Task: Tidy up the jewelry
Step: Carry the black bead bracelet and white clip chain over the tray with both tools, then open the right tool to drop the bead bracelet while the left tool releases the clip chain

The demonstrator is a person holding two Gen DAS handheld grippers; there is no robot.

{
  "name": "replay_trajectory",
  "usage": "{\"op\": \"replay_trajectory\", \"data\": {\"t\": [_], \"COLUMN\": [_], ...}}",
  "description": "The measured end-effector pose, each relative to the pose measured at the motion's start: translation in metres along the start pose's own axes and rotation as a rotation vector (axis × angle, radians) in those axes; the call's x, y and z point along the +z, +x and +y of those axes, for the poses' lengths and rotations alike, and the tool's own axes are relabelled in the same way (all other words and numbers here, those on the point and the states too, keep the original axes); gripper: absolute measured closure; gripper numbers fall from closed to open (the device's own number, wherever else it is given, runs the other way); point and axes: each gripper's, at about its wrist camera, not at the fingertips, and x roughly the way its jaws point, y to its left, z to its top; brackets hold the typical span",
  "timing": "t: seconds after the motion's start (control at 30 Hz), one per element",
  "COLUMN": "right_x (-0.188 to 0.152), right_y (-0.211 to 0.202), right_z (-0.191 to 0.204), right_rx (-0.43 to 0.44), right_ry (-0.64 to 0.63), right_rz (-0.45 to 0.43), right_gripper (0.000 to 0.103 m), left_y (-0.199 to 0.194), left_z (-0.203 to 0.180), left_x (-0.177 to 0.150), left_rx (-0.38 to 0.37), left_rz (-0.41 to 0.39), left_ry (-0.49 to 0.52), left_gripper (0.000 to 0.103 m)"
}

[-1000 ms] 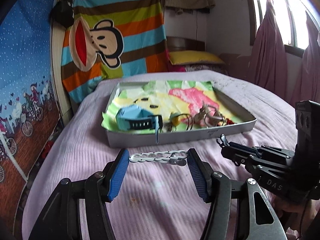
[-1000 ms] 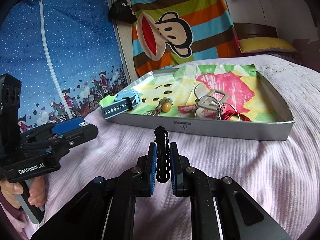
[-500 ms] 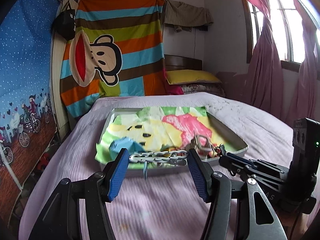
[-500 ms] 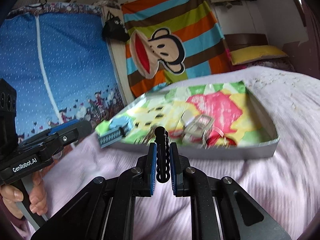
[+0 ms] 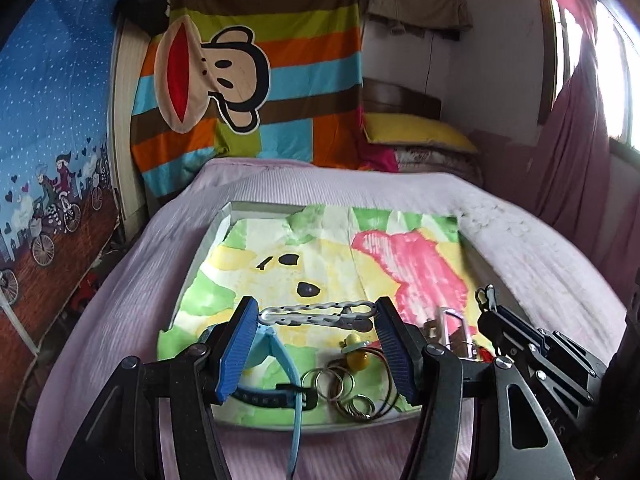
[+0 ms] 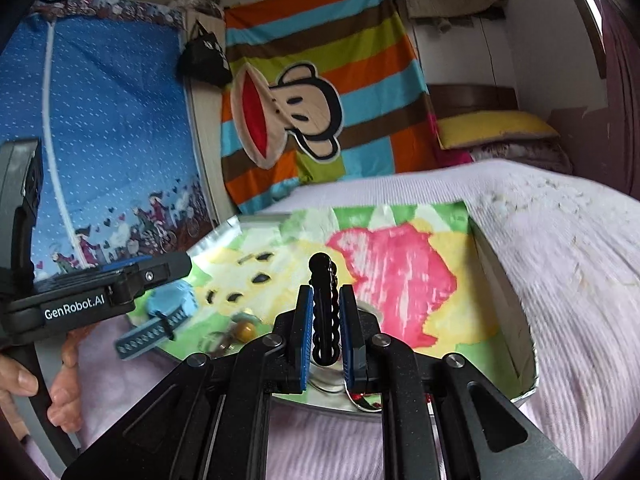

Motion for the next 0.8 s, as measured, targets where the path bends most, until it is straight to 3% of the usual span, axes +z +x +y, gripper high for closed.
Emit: {"op": "replay_trajectory", "data": {"t": [0.33,0.8], "right_x": [-0.012,-0.015], "right_y": [0.020,0.024], "right_z": [-0.006,-0.007], "right_rx": [-0.007,-0.011], "right_ry": [0.027,0.033], "right_rz": [0.062,0.077], "right_gripper": [0.092,0.091], "left_y": [0.018,0.030], "left_z": [-0.009,-0.015], "left_x": [0.004,-0.004], "left_rx": [0.018,0.038], "left_rz": [0.067,0.115], "left_ry": [0.035,0.066], "left_gripper": [0.045,0.045]}}
